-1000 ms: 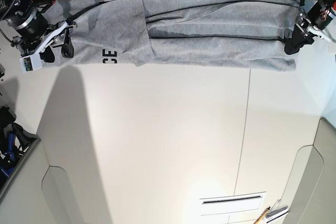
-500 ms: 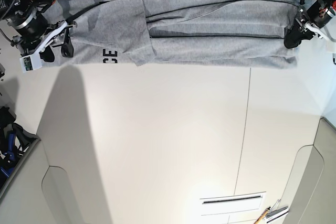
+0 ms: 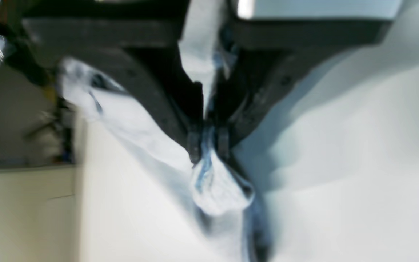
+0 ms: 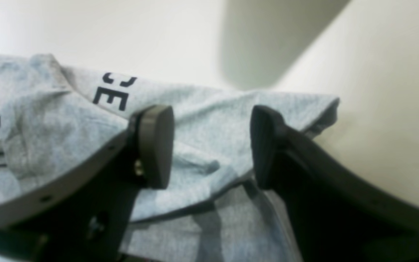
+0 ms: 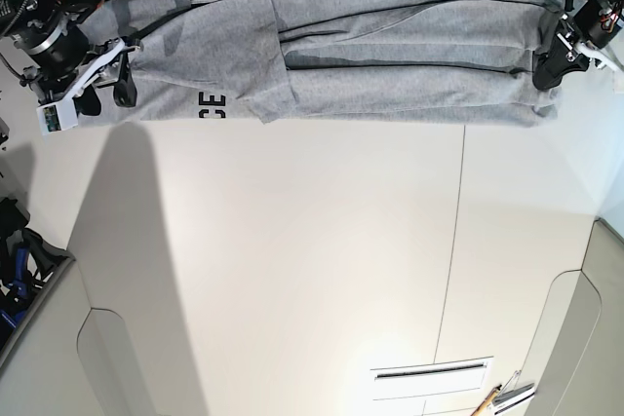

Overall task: Fold the T-shirt properly
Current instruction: 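Grasp the folded edge with both grippers and fold it over again, then grasp the shirt's hem end with the left gripper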

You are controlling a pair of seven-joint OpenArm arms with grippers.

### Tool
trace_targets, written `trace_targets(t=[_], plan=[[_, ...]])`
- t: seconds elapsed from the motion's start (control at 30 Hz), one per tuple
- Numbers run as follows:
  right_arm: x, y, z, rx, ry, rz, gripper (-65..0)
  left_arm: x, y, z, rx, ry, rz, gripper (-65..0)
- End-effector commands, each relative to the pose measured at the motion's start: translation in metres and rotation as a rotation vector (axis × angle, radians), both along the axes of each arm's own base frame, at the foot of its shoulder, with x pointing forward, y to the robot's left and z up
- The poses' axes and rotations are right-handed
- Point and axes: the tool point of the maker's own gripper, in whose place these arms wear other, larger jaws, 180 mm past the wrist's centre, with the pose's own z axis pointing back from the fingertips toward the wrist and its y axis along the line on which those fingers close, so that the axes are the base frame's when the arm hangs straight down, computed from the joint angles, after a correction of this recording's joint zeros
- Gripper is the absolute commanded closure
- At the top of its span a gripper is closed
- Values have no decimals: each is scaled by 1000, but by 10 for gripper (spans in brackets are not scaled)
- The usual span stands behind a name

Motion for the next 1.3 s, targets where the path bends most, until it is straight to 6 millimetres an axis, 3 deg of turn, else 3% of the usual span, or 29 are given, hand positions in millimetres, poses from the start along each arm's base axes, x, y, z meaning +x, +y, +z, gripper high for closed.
trace_targets(t=[0.0,0.2,0.43,0.77,0.97,1.27], plan=[[5,-3,8,-16,-36,3,-334,7,4,17,24,-42,-29,0],[0,-30,0,-127,13,-104,-334,16,-35,39,42,-129,-107,0],[0,-34,0,-138,17,-123,-334,20,-129,60,-3,-214,-332,0],[0,-39,-1,-147,21,-150,-334,24,-248,62,-190,-266,-572,0],[0,-39,-1,-147,21,-150,-334,23,-282,57,-180,-266,-651,0],[0,-39,-1,-147,21,-150,-334,12,-303,56,-210,-253,-717,0]])
